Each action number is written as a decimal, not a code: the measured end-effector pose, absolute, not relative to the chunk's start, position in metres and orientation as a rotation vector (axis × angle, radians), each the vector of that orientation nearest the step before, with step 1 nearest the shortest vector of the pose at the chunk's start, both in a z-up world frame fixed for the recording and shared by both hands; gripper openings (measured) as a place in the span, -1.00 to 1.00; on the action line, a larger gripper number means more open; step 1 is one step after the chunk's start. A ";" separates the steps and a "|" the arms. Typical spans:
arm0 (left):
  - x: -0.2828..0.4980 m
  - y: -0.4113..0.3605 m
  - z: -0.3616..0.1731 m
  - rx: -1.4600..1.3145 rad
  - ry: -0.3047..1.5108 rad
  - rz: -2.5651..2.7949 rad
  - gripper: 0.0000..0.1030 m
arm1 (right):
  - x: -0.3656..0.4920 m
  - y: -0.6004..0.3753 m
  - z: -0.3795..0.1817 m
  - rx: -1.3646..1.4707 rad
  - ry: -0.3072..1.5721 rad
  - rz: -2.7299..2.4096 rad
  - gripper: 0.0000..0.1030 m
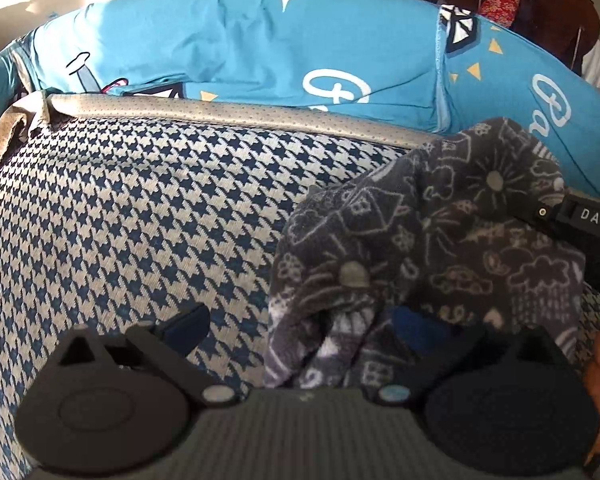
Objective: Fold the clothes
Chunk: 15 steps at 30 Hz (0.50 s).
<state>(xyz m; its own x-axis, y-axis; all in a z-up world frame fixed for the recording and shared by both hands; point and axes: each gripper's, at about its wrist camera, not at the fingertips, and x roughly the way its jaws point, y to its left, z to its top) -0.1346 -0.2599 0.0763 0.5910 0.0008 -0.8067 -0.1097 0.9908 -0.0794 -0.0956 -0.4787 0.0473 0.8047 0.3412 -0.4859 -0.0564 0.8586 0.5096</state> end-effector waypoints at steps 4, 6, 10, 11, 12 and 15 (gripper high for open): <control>-0.138 -0.269 0.080 -0.117 0.918 0.030 1.00 | -0.107 -0.496 0.054 0.465 0.594 0.149 -0.70; -0.140 -0.273 0.083 -0.108 0.907 0.018 1.00 | -0.113 -0.507 0.057 0.454 0.590 0.110 -0.70; -0.144 -0.282 0.087 -0.091 0.885 -0.008 1.00 | -0.131 -0.533 0.063 0.447 0.581 0.026 -0.70; -0.145 -0.283 0.088 -0.087 0.882 -0.013 1.00 | -0.135 -0.539 0.065 0.446 0.579 0.003 -0.70; -0.146 -0.285 0.088 -0.084 0.879 -0.018 1.00 | -0.139 -0.547 0.066 0.449 0.577 -0.025 -0.70; -0.148 -0.288 0.088 -0.075 0.881 -0.021 1.00 | -0.153 -0.569 0.071 0.462 0.573 -0.115 -0.70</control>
